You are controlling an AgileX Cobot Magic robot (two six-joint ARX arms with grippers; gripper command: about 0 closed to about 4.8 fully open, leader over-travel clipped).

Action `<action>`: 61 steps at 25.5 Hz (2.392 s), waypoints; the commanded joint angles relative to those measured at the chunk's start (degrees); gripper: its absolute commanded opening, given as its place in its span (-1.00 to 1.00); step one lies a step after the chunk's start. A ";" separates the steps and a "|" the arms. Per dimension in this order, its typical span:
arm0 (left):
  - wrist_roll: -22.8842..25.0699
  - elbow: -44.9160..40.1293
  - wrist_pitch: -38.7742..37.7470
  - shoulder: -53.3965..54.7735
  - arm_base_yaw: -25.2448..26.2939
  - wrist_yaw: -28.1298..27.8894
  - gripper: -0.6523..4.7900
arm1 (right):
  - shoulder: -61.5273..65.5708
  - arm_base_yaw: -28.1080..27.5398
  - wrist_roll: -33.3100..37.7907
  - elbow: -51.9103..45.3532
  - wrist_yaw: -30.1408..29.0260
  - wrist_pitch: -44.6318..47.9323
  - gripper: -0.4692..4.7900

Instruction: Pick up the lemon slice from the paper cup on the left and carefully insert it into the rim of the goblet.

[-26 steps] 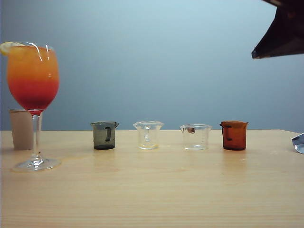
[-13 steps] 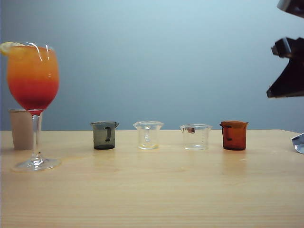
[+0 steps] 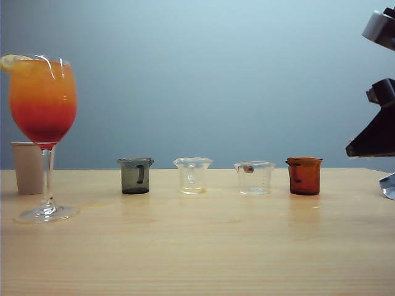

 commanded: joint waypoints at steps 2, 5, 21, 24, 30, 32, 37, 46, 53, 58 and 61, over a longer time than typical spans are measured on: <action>0.20 0.15 0.61 0.00 0.00 -0.11 -0.78 | -0.20 0.20 0.17 0.28 1.73 -0.15 -0.82; 0.20 0.15 0.61 0.00 0.00 -0.11 -0.78 | -0.02 0.20 0.17 0.28 0.57 -0.22 -0.82; 0.22 0.13 -1.49 -4.87 -2.12 1.11 -0.78 | -19.41 -0.09 0.17 -1.73 1.38 -3.67 -0.82; 0.22 0.13 -1.51 -4.87 -2.12 1.09 -0.78 | -24.96 -1.73 0.17 -1.73 1.18 -3.65 -0.82; 0.22 0.13 -1.51 -4.87 -2.12 1.09 -0.78 | -31.95 -8.11 0.15 -1.73 3.04 -4.94 -0.82; 0.22 0.13 -1.49 -4.87 -2.12 1.09 -0.78 | -33.99 -11.37 0.07 -1.75 4.63 -8.13 -0.82; 0.22 0.13 -1.51 -4.87 -2.12 1.11 -0.78 | -37.53 -18.14 -0.46 -3.23 9.70 -16.00 -0.82; 0.22 0.13 -1.51 -4.87 -2.12 1.09 -0.78 | -38.97 -22.21 -1.36 -8.85 6.14 -10.12 -0.82; 0.22 0.13 -1.51 -4.87 -2.12 1.09 -0.78 | -42.07 -28.33 -4.55 -8.85 0.26 -10.53 -0.82; 0.22 0.13 -1.51 -4.87 -2.12 1.09 -0.78 | -42.07 -28.24 -4.55 -8.85 0.22 -10.73 -0.82; 0.22 0.13 -1.51 -4.87 -2.12 1.09 -0.78 | -42.07 -28.26 -4.55 -8.85 0.22 -10.73 -0.82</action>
